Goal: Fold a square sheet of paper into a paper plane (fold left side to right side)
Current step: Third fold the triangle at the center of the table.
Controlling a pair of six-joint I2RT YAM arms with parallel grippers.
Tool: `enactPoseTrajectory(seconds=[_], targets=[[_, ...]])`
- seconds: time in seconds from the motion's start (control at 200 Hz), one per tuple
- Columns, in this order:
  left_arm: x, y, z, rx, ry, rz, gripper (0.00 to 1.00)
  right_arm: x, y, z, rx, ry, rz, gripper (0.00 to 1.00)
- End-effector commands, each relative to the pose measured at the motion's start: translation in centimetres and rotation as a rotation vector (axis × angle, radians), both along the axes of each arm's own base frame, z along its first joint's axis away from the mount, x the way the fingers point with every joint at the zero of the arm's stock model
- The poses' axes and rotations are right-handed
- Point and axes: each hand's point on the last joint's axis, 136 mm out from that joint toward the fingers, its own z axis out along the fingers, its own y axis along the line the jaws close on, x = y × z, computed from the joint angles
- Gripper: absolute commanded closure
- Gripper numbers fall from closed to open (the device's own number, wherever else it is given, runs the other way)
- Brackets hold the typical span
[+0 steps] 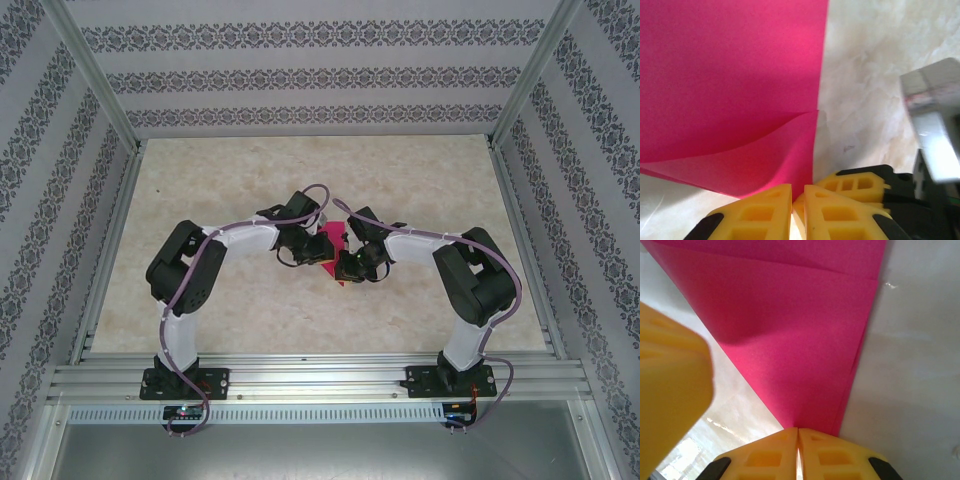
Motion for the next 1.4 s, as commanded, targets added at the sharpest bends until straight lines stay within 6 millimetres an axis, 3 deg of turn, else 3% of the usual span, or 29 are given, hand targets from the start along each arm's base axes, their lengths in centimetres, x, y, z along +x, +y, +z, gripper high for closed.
enactPoseTrajectory(seconds=[0.0, 0.205, 0.54, 0.704, 1.069, 1.394], targets=[[-0.3, -1.3, -0.7, -0.028, 0.006, -0.006, 0.84, -2.5, -2.8, -2.6, -0.141, 0.088, -0.011, 0.89], [-1.2, -2.2, -1.7, -0.066, 0.042, -0.009, 0.84, -2.6, -2.9, -2.7, -0.145, 0.091, -0.012, 0.89], [-1.7, 0.7, -4.3, 0.100, 0.038, 0.013, 0.84, -2.9, -3.5, -3.1, -0.183, 0.100, -0.009, 0.89], [-1.3, 0.8, -4.9, 0.108, 0.050, 0.022, 0.83, -3.5, -4.7, -3.5, -0.226, 0.104, -0.025, 0.89], [0.0, 2.0, -4.5, 0.153, 0.019, 0.049, 0.81, -3.9, -4.8, -3.7, -0.243, 0.126, -0.020, 0.89], [1.3, 1.8, -4.9, 0.166, 0.017, 0.047, 0.80, -3.8, -4.7, -4.2, -0.247, 0.136, -0.001, 0.89]])
